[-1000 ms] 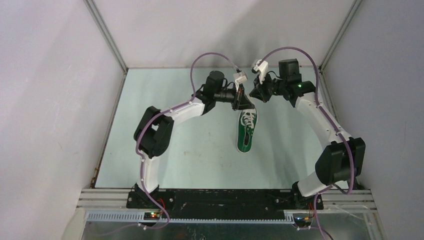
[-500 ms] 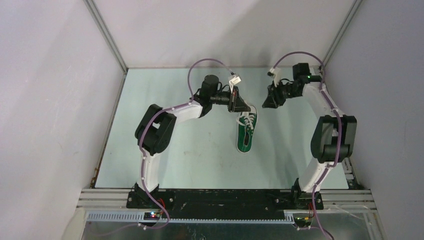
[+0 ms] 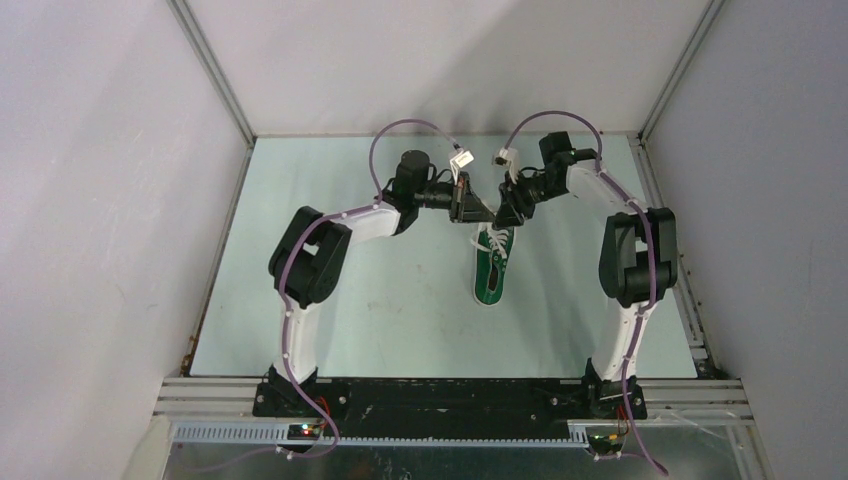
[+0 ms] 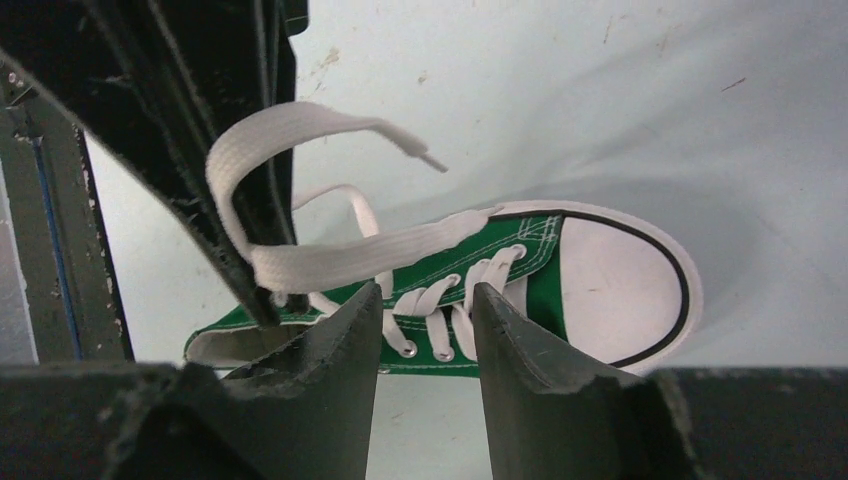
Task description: Tie the shoes
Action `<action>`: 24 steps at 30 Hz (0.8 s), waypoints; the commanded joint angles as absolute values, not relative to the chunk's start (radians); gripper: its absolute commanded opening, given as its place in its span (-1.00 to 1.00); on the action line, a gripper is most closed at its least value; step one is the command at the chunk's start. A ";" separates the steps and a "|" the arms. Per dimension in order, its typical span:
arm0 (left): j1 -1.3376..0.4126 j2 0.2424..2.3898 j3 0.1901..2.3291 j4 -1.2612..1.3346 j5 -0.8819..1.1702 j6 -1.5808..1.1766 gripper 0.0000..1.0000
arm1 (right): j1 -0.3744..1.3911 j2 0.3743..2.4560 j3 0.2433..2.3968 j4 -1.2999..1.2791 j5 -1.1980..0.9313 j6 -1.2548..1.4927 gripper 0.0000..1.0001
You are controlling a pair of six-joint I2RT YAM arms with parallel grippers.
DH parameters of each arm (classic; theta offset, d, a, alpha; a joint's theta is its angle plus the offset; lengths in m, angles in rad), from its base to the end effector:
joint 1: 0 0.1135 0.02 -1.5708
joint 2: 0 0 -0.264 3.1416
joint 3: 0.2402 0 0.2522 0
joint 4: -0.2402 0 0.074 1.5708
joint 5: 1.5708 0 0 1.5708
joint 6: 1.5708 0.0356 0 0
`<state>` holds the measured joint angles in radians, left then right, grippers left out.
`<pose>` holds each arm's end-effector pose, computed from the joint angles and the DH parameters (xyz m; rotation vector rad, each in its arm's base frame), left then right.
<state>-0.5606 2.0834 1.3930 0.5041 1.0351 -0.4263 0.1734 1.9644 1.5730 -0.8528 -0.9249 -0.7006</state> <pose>0.3793 -0.2743 0.2168 0.9517 1.7087 -1.5814 0.3903 0.0972 0.2289 -1.1933 2.0892 1.0511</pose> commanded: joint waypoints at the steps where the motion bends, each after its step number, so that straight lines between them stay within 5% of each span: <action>1: -0.563 2.064 1.406 0.489 1.068 -0.406 -0.95 | 0.181 1.981 1.613 -0.783 -0.947 -0.678 -0.15; 13: -0.560 2.077 1.434 0.462 1.086 -0.387 -0.97 | 0.207 2.005 1.602 -0.777 -1.029 -0.688 -0.16; 20: -0.546 2.064 1.412 0.458 1.085 -0.378 -0.96 | 0.199 2.016 1.612 -0.758 -1.046 -0.643 -0.93; 24: -0.538 2.048 1.395 0.451 1.059 -0.372 -0.96 | 0.162 1.963 1.584 -0.725 -1.006 -0.600 -1.00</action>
<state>-0.5526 2.0834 1.3933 0.4507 1.0603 -0.4068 0.1989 2.0136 1.5757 -0.7773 -1.0153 -0.6426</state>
